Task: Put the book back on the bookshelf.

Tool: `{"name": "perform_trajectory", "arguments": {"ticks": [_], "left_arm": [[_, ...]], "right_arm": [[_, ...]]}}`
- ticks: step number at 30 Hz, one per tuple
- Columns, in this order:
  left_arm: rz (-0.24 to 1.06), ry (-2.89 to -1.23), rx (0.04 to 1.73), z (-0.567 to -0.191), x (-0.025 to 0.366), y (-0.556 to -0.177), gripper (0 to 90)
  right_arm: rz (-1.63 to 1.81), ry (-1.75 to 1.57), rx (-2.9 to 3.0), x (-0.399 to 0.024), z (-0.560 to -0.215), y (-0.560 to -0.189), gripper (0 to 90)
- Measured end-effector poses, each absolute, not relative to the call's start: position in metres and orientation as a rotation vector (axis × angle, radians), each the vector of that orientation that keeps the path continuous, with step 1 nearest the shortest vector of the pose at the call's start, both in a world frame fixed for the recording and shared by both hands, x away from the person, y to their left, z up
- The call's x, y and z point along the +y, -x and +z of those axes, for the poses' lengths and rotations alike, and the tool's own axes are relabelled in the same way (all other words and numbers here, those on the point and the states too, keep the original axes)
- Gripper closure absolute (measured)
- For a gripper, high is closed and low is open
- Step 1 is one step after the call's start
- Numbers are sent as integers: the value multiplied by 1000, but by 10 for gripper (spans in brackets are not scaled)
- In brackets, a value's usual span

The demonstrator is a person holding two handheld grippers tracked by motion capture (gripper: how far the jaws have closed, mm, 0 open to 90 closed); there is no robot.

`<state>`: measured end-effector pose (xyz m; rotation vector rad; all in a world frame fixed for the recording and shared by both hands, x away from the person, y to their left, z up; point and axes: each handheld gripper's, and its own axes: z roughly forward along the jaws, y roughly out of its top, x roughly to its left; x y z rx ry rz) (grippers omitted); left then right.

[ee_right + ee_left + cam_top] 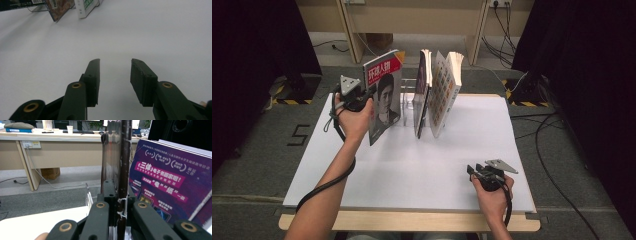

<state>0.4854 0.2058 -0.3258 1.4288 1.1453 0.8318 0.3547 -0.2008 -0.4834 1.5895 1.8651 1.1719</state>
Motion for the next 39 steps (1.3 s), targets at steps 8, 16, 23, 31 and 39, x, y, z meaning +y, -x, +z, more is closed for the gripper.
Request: {"name": "perform_trajectory", "arguments": {"ticks": [8,16,23,31,39], "left_arm": [[843,-1420,1144,-317,201,-498,864],[860,-1406,1140,-310,195,-509,864],[858,-1399,1161,-311,192,-518,864],[883,-1405,1165,-308,188,-527,864],[914,-1390,1162,-307,184,-533,864]], "right_arm": [[1172,-1584,1869,-202,-484,-355,607],[1169,-1583,1867,-202,-484,-355,606],[1176,-1589,1866,-202,-484,-355,607],[1174,-1585,1871,-202,-485,-356,607],[1174,-1583,1872,-202,-485,-356,608]]}}
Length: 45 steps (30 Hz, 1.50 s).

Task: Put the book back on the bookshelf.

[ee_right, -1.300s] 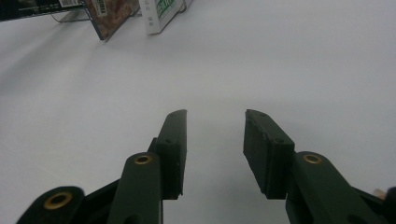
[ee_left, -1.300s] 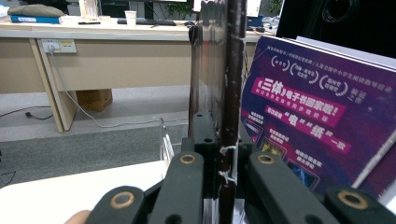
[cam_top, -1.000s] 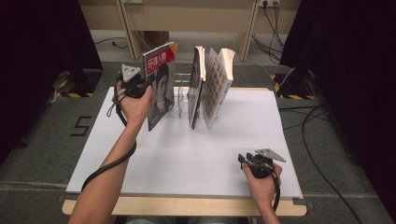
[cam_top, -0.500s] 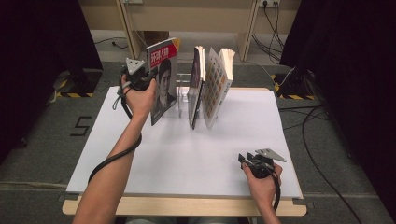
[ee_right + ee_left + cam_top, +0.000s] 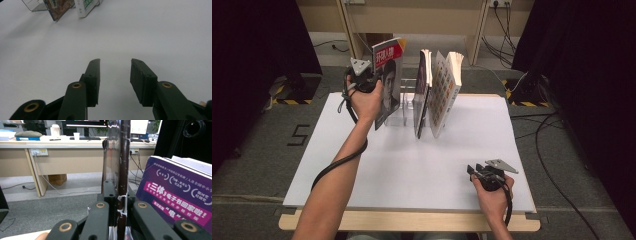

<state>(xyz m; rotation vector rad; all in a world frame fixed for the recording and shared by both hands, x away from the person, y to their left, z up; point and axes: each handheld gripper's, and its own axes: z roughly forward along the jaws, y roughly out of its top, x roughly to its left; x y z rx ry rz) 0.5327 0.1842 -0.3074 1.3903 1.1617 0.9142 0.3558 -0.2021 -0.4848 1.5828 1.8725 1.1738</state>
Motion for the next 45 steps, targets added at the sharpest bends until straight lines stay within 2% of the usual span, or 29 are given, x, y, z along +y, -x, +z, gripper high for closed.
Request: {"name": "perform_trajectory", "arguments": {"ticks": [17,30,37,45], "left_arm": [[969,-1350,1155,-311,181,-539,864],[985,-1392,1153,-336,182,-527,860],[960,-1400,1155,-347,194,-509,856],[854,-1408,1166,-359,207,-484,853]], "right_arm": [[1173,-1589,1881,-201,-486,-356,608],[1172,-1582,1885,-200,-486,-356,608],[1170,-1585,1887,-199,-487,-356,608],[1166,-1584,1890,-197,-487,-355,607]]}}
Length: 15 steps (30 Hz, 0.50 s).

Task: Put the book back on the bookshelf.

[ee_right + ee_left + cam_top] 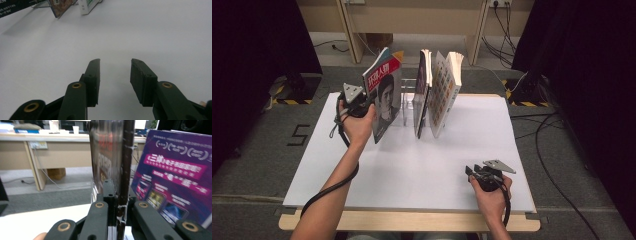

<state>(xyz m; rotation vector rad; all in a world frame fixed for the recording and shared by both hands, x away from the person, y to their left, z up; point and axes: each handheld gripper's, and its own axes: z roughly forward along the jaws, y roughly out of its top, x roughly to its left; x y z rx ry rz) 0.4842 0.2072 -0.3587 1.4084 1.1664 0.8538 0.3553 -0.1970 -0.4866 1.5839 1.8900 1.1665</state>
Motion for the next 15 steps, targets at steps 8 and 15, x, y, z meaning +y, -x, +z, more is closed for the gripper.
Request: {"name": "perform_trajectory", "arguments": {"ticks": [8,15], "left_arm": [[819,-1434,1174,-368,214,-463,843],[796,-1395,1190,-368,221,-460,771]], "right_arm": [[1167,-1585,1885,-197,-487,-355,607],[1164,-1584,1891,-197,-487,-355,605]]}}
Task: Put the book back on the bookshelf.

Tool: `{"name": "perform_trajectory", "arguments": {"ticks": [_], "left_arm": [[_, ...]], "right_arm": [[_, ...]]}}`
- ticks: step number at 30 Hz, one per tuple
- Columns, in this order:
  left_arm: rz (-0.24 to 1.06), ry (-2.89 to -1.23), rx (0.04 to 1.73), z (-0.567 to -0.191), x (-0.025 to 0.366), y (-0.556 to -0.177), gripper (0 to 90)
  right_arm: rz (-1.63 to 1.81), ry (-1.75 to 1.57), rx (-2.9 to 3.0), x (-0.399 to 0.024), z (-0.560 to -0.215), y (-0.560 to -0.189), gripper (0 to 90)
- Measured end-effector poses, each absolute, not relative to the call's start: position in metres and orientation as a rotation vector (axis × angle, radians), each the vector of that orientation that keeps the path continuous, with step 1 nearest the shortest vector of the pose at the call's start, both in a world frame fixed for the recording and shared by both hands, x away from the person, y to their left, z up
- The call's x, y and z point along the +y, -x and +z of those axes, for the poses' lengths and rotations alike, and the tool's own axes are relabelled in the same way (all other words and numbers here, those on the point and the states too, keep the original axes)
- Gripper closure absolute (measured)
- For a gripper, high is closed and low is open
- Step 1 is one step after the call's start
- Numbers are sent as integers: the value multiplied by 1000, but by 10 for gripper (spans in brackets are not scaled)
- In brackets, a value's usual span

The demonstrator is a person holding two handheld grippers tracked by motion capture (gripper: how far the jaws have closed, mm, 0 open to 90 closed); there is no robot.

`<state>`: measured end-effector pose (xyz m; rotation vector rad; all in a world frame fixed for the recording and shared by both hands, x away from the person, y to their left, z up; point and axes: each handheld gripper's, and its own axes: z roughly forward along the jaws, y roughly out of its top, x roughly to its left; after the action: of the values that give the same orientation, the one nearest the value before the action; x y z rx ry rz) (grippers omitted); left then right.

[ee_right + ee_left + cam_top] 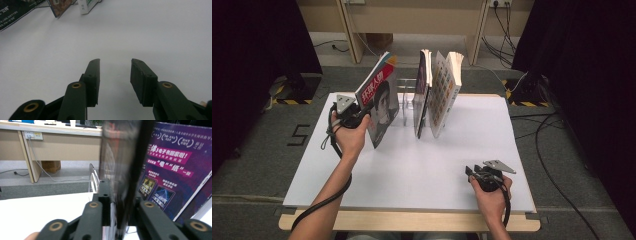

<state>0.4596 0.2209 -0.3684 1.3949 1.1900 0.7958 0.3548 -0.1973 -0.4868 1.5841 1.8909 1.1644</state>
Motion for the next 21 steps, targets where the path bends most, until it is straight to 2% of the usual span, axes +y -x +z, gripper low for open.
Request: {"name": "perform_trajectory", "arguments": {"ticks": [6,8,13,16,21], "left_arm": [[809,-1382,1185,-368,224,-458,761],[813,-1381,1187,-368,225,-461,723],[826,-1391,1191,-366,229,-468,706],[832,-1401,1177,-364,232,-473,665],[829,-1416,1164,-362,233,-482,652]], "right_arm": [[1158,-1582,1896,-197,-487,-355,603],[1162,-1590,1897,-197,-488,-355,603],[1163,-1605,1900,-197,-488,-355,600],[1158,-1612,1904,-198,-489,-356,598],[1158,-1614,1915,-197,-490,-356,596]]}}
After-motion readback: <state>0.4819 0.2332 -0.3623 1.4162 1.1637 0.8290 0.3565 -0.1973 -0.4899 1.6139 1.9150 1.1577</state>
